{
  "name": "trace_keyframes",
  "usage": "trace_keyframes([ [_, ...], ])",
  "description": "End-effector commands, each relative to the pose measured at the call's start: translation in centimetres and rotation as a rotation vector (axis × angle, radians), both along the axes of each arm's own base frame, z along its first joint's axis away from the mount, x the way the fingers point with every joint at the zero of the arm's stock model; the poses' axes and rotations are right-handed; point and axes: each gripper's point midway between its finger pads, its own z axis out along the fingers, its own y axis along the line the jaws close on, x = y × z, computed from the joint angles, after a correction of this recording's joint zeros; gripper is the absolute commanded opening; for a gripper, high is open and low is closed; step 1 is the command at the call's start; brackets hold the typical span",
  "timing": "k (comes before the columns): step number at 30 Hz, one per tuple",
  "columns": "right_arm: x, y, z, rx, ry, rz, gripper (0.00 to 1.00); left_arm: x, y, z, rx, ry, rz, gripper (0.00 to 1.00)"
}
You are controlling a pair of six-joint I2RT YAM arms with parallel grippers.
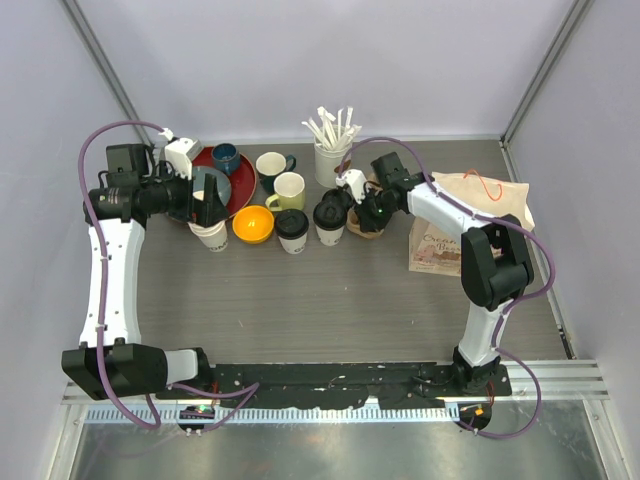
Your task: Pack the takeout coffee
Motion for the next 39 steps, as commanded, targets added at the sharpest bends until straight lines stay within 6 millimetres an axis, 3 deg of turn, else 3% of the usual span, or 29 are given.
trace_keyframes([
  [1,1.5,0.3,2.3,0.015,-0.051,-0.051,0.01,-0.4,-0.3,1.1,-0.004,-0.044,-0.025,0.98],
  [18,3.7,-1.2,6.9,-0.005,-0.198,-0.179,0.01,-0.4,-0.2,1.3,-0.004,-0.047,-0.024,0.98],
  [26,4.1,-0.6,9.7,0.050,-0.256,-0.172,0.01,-0.4,-0.3,1.4,-0.005,-0.048,-0.025,0.98],
  [31,4.9,-1.8,10.4,0.044,-0.276,-0.230,0.01,-0.5,-0.3,1.5,-0.004,-0.049,-0.026,0.98],
  [39,5.7,-2.9,13.8,0.126,-0.339,-0.281,0.01,-0.4,-0.2,1.6,-0.002,-0.055,-0.028,0.98],
])
